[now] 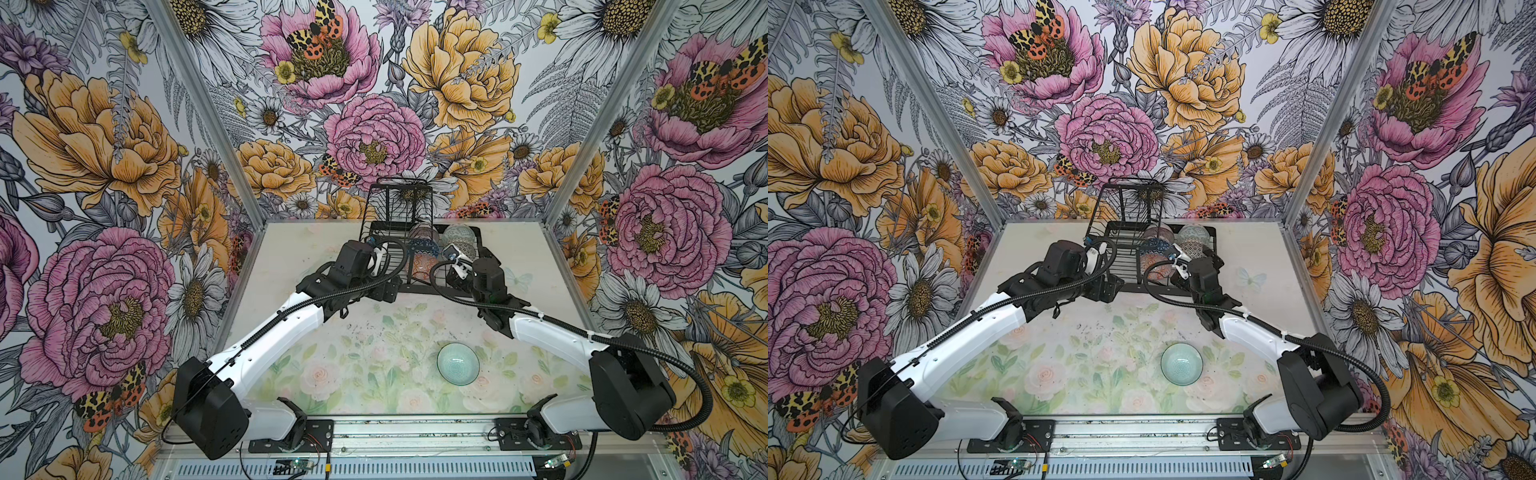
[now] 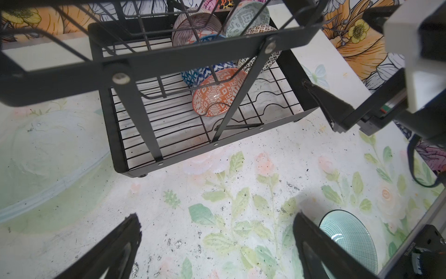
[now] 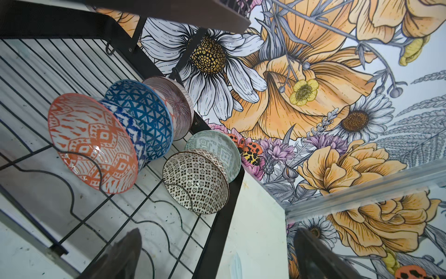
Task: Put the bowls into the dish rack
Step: 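Move the left gripper down over the pale green bowl while the right gripper rises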
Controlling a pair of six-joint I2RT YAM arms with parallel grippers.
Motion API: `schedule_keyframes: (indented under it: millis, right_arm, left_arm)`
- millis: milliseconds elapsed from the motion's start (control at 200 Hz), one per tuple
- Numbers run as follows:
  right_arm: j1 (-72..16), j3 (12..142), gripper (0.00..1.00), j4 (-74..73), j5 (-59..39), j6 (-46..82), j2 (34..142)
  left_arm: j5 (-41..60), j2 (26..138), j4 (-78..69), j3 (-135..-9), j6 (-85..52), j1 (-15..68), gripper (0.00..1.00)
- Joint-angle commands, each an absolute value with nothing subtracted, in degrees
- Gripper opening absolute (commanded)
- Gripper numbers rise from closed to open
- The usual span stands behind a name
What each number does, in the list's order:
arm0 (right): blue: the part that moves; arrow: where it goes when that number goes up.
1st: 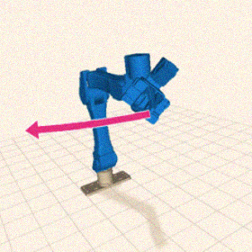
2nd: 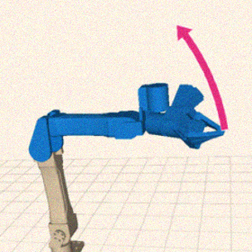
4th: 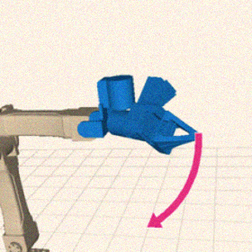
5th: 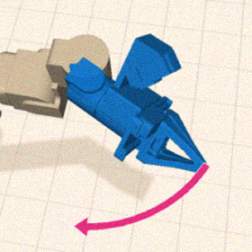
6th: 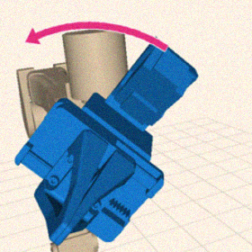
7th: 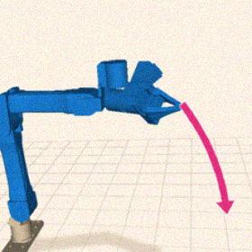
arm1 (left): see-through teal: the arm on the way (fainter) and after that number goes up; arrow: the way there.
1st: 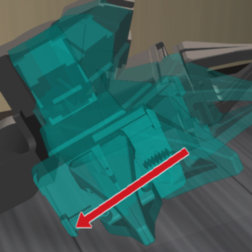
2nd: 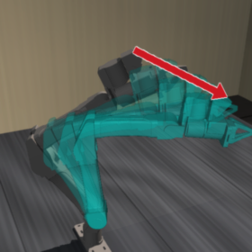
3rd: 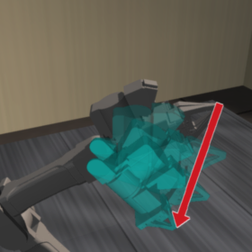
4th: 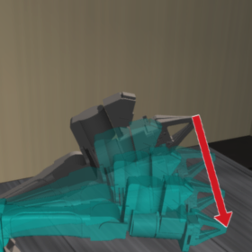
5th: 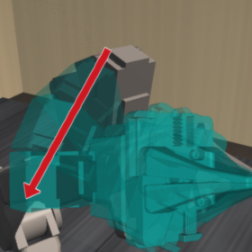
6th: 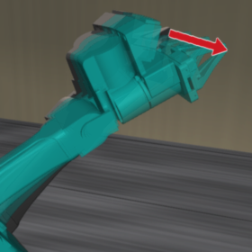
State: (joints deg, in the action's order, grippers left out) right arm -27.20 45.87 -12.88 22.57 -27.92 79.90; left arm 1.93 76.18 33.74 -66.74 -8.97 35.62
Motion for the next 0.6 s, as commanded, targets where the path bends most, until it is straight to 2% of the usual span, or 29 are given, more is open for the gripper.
schedule_keyframes:
  millis: [0,145,280,435,595]
  right_arm:
    - [-25.23,50.78,1.0,-1.64,22.28,-16.84,77.41]
    - [-23.0,57.34,0.99,7.89,21.43,-9.23,77.9]
    - [-19.54,63.89,1.0,17.51,13.18,-1.28,80.06]
    - [-17.72,68.44,0.99,22.84,8.28,1.7,82.97]
    - [-17.23,69.78,0.99,23.82,7.72,2.45,84.98]
  left_arm:
    - [1.75,75.02,34.46,-65.51,-6.67,37.69,0.99]
    - [1.58,74.63,35.63,-64.56,-6.31,40.71,0.99]
    - [1.85,75.18,36.17,-63.14,-8.24,43.07,0.99]
    - [2.28,77.67,35.96,-61.88,-12.45,46.22,0.99]
    - [3.25,82.8,35.68,-62.51,-15.39,50.94,0.99]
